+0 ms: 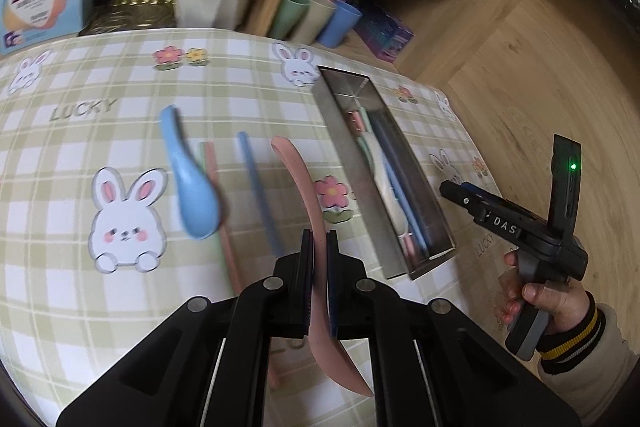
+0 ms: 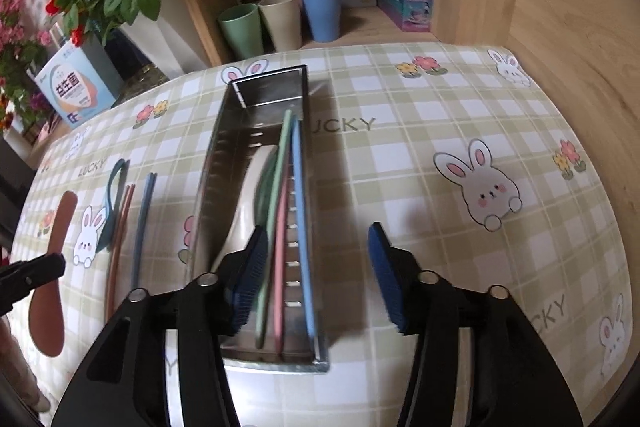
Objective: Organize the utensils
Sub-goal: 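Carry the pink spoon into the steel tray with the left gripper and open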
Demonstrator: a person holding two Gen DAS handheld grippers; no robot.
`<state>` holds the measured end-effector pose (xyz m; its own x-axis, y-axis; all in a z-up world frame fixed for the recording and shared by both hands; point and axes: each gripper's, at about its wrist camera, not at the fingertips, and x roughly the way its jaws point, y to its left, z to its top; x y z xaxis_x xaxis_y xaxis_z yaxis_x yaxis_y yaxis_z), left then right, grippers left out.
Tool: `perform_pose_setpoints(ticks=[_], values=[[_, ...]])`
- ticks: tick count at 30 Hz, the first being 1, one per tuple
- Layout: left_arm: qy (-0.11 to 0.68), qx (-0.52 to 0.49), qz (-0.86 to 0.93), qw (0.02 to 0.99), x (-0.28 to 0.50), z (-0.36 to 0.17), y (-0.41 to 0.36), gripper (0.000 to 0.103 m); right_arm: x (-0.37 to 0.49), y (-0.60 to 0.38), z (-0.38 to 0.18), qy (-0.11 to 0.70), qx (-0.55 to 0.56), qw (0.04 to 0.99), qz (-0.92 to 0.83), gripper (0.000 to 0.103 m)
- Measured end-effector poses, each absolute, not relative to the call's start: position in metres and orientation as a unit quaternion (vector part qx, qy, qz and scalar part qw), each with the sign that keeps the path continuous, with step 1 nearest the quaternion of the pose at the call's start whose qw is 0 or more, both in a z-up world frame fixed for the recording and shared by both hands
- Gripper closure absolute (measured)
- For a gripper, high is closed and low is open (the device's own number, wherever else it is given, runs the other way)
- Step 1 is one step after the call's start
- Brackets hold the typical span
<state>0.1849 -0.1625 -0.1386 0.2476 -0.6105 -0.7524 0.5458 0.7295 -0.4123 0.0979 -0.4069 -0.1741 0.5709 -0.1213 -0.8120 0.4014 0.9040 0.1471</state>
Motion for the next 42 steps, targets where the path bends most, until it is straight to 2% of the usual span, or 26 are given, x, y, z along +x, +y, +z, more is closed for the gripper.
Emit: perform_pose_setpoints(ticks=[1,5,7,22,42], values=[[0.493,-0.03,-0.37,0.787,0.186,-0.139,-0.168,0.097,0.096,-0.409,-0.175,0.438,0.164,0.871,-0.15,0.042],[0.493,-0.009,-0.39,0.778,0.19,-0.14,-0.199,0.097,0.091,-0.42,-0.177,0.435,0.19,0.868,-0.148,0.03],[0.491,0.001,-0.402,0.772,0.193,-0.142,-0.213,0.097,0.09,-0.423,-0.178,0.432,0.199,0.868,-0.145,0.018],[0.512,0.035,-0.432,0.742,0.224,-0.165,-0.322,0.097,0.085,-0.44,-0.183,0.419,0.234,0.865,-0.144,0.017],[0.523,0.072,-0.413,0.742,0.232,-0.191,-0.336,0.095,0.085,-0.449,-0.191,0.423,0.245,0.86,-0.148,0.017]])
